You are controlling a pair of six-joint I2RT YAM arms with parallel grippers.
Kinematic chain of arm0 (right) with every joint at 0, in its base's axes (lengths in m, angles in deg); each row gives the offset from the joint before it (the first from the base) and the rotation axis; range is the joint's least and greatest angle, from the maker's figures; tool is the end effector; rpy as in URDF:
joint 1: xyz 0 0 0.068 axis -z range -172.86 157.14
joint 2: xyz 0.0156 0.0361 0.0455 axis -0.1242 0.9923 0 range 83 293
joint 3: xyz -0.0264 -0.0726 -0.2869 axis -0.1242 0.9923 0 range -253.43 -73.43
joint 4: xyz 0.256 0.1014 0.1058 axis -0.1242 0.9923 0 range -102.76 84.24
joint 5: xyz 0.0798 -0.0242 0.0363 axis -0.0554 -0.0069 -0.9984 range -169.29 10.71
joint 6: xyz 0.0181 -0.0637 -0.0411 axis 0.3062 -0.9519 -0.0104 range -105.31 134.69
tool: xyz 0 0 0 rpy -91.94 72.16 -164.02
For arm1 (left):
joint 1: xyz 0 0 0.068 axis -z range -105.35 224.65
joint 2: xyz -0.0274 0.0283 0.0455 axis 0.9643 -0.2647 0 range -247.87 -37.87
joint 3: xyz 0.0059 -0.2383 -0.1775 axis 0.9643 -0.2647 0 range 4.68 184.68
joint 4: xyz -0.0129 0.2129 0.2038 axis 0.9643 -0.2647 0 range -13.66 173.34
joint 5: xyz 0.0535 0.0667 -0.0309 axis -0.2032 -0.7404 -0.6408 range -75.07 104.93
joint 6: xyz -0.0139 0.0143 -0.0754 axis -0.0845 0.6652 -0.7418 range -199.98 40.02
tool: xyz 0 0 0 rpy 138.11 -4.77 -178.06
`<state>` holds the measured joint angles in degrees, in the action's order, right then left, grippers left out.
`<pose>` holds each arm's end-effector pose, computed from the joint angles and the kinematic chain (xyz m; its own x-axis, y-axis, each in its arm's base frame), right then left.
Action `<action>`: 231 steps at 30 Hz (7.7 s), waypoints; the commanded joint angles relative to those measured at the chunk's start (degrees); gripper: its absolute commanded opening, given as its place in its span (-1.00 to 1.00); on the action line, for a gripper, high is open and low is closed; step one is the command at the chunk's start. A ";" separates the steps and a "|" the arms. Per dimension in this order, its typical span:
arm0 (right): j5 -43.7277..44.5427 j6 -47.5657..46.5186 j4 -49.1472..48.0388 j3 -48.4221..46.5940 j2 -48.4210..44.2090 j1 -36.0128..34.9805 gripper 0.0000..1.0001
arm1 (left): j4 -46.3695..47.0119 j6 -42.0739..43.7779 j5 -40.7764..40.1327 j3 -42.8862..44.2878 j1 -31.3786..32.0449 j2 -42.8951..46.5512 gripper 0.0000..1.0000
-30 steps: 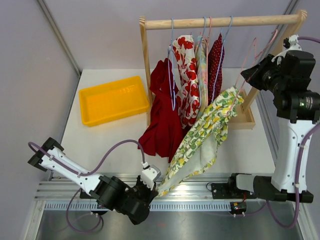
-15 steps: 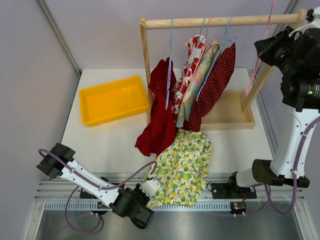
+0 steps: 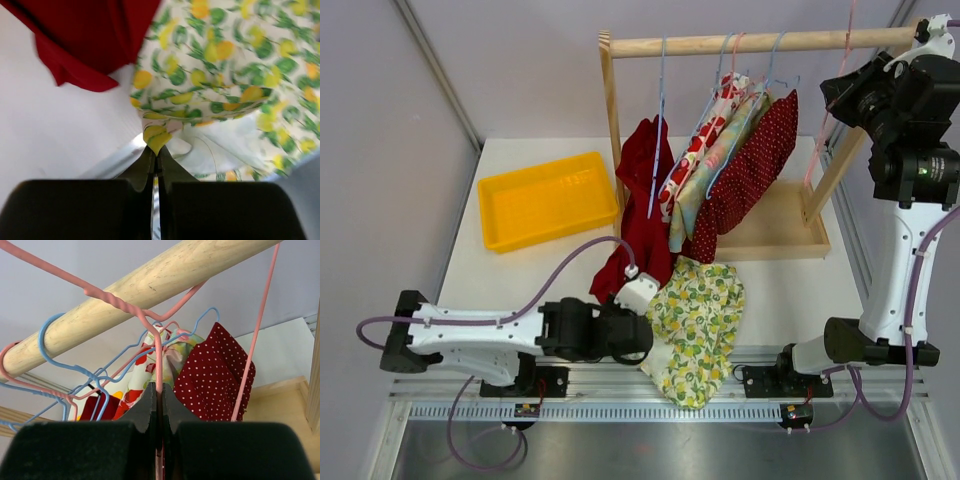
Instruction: Remove the skirt from the hanger
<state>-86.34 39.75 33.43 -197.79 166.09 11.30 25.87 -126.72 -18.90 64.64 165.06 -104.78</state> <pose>0.2958 -0.0134 0.6185 -0.0988 0.4288 -0.8980 -0.0088 0.9020 0.4316 0.0353 -0.2484 0.2884 -0.6018 0.4473 -0.6616 0.5751 0.8175 0.0296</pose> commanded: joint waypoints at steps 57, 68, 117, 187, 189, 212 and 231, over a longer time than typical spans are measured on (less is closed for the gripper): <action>1.26 1.75 -2.87 21.97 -21.30 4.71 0.99 | 24.41 27.67 12.20 31.37 -84.35 -32.24 0.98; -24.14 1.05 -6.30 15.12 -9.89 4.63 0.96 | 26.97 26.52 17.99 14.50 -81.45 -6.86 0.98; -5.35 -4.05 3.28 0.34 -3.01 -6.62 -1.00 | 17.50 46.29 -8.43 43.54 -30.78 -1.88 0.98; -12.47 2.01 0.67 5.60 -11.64 -6.62 -1.00 | 36.56 8.07 10.10 -1.69 24.11 -14.30 -1.00; -11.85 2.01 -0.66 6.14 -9.88 -6.45 -1.00 | 37.26 7.72 10.10 -2.22 24.20 -14.30 -1.00; -10.71 2.54 -9.81 24.60 -7.93 -5.83 -0.98 | -6.85 6.03 -7.91 3.92 0.87 4.31 -1.00; -6.75 -0.54 -6.03 29.86 -13.39 -5.83 0.99 | 4.64 44.19 6.13 35.11 -60.51 -0.40 -1.00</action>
<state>-93.77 40.21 28.10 -169.22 154.35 5.44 22.57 -87.66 -18.59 92.79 109.72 -102.62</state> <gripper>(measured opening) 0.993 0.009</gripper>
